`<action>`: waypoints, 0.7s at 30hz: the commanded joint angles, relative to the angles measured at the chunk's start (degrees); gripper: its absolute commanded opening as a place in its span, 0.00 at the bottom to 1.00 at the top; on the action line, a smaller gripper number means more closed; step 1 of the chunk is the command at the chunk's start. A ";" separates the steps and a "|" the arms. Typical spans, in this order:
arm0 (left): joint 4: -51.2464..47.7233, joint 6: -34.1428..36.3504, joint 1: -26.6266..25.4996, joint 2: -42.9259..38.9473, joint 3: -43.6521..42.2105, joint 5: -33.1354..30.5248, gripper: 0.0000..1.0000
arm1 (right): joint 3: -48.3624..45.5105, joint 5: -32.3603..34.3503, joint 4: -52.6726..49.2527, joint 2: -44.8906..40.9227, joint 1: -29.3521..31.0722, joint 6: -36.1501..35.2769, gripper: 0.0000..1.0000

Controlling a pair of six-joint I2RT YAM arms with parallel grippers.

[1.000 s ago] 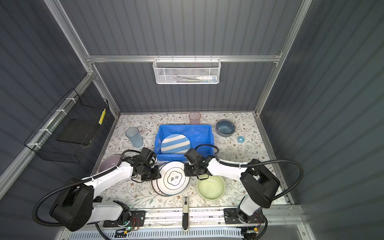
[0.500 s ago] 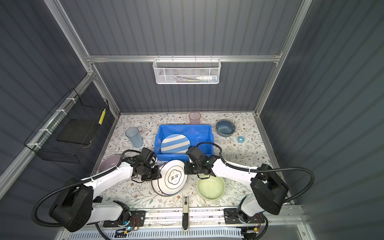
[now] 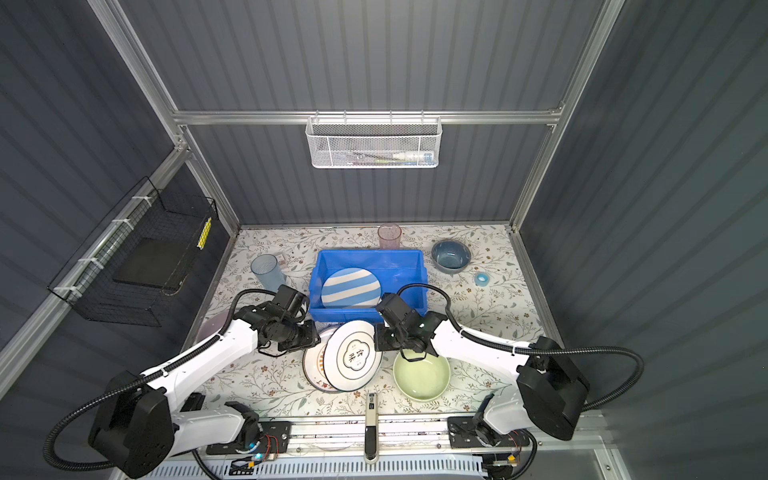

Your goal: Place the mixed dishes into the plastic bin

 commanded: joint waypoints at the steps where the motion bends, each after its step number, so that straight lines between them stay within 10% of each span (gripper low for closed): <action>1: -4.82 1.04 -0.40 -0.97 2.88 -3.21 0.41 | 2.88 0.53 -2.03 -2.34 -0.32 -1.86 0.00; 21: -13.26 7.92 5.87 1.91 18.46 -7.33 0.44 | 17.48 1.71 -5.60 -3.20 -9.47 -10.45 0.00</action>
